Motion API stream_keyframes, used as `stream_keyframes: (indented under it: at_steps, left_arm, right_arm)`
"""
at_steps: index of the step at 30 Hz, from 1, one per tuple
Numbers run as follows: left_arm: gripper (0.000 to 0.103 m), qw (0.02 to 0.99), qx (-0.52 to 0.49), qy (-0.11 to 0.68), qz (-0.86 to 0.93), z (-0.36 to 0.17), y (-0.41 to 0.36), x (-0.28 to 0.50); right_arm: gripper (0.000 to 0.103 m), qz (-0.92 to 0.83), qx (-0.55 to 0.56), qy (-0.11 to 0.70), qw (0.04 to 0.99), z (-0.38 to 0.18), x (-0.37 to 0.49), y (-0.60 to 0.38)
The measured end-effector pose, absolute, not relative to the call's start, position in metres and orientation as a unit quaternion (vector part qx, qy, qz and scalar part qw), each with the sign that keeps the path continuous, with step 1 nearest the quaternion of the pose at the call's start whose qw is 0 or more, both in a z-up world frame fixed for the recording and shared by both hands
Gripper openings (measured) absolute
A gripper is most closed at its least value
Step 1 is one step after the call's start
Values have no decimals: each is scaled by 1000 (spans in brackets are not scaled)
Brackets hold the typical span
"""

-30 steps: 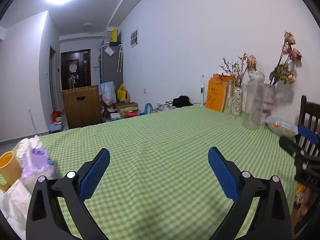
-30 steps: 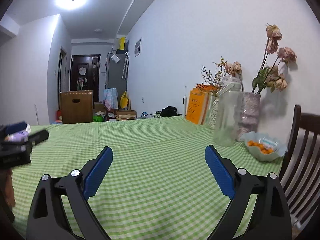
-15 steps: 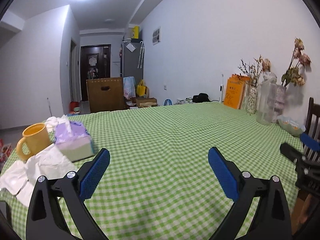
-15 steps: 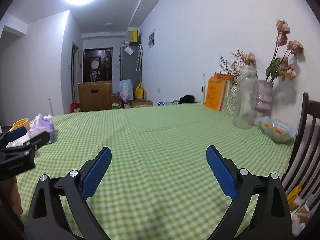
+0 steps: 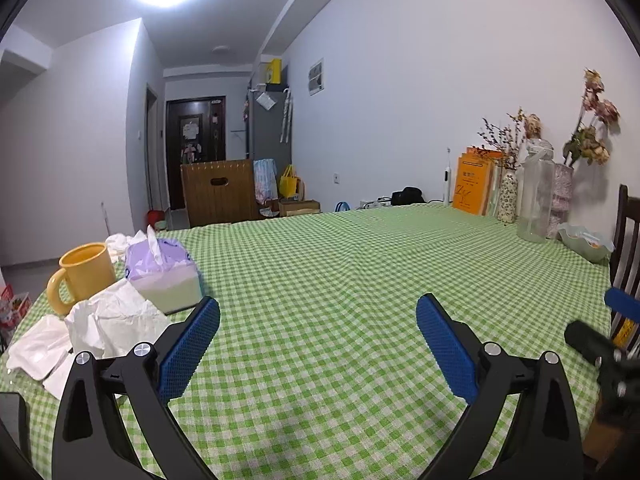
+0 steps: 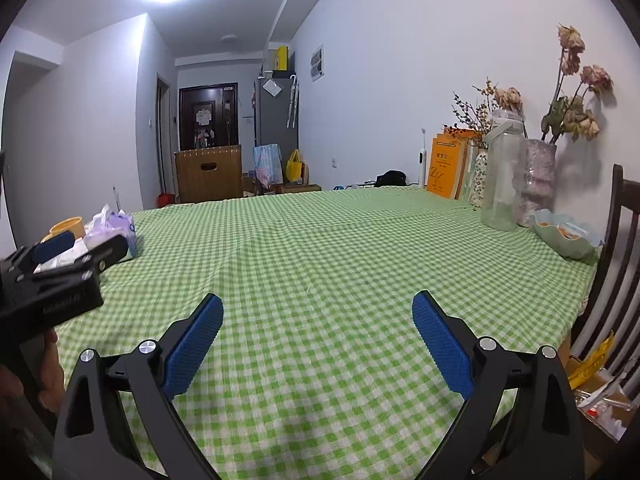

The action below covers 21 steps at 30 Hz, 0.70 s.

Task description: Collect trash

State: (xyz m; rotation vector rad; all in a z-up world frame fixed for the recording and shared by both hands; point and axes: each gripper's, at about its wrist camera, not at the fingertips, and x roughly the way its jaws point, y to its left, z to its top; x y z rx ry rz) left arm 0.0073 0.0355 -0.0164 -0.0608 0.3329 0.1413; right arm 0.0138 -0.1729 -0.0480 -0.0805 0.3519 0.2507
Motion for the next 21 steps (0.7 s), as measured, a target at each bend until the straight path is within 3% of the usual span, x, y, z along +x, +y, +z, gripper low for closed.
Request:
stream_keyframes:
  at_steps: [21]
  left_arm:
    - [96,984,-35,160,73,-16,39,0]
  right_arm:
    - [92,116,-35,168,978,-48,8,-176]
